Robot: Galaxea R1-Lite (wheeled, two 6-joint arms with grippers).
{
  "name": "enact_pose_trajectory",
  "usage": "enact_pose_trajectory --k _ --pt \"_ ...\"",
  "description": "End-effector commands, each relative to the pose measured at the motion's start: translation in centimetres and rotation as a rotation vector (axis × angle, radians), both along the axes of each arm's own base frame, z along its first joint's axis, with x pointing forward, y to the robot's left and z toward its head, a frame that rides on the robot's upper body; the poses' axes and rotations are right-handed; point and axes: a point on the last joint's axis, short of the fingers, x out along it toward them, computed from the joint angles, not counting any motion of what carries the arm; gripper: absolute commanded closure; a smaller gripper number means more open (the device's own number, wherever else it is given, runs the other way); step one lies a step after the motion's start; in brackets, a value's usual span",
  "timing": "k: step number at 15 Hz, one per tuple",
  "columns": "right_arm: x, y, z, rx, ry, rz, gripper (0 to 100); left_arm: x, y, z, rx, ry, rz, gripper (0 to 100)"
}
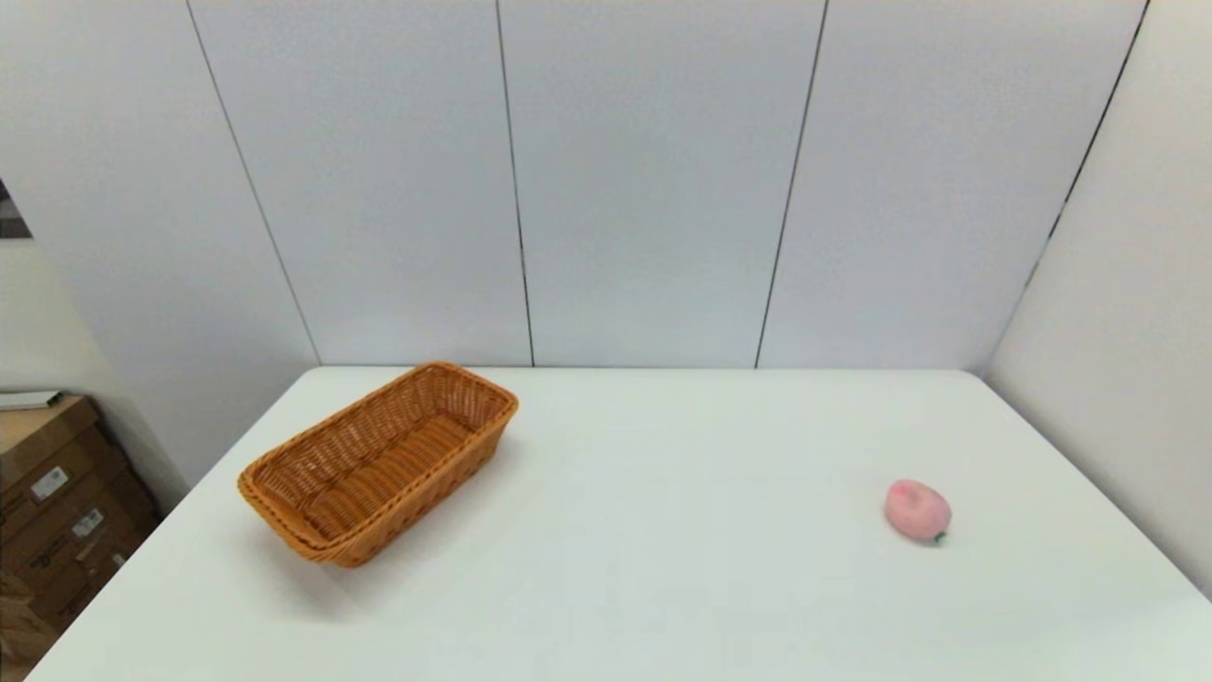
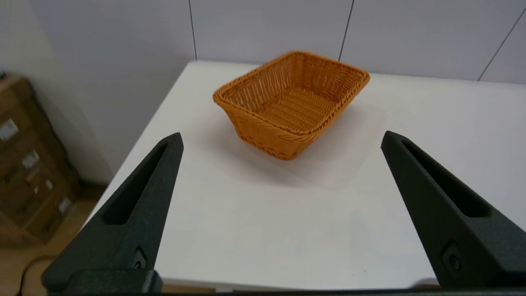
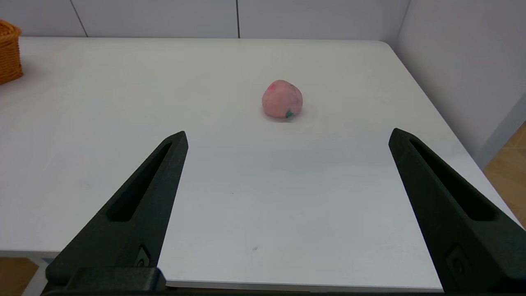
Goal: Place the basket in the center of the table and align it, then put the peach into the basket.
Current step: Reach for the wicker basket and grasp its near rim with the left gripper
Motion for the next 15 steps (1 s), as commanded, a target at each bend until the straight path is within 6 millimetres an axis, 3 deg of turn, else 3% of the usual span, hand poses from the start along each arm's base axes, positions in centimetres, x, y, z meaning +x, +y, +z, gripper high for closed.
enact_pose_trajectory --k 1,3,7,10,15 --pt "0.0 0.0 0.0 -0.003 0.006 0.002 0 8.1 0.1 8.2 -0.199 0.258 0.066 0" --pt "0.0 0.0 0.0 -0.005 0.006 0.002 0 14.6 0.3 8.6 -0.347 0.442 0.155 0" --pt "0.0 0.0 0.0 -0.003 0.006 0.002 0 24.5 0.5 6.4 -0.454 0.697 0.314 0" --pt "0.0 0.0 0.0 -0.003 0.007 0.002 0 29.0 0.6 4.5 -0.502 0.852 0.391 0" --pt "0.0 0.0 0.0 -0.003 0.006 0.002 0 33.5 0.6 1.2 -0.577 1.022 0.488 0"
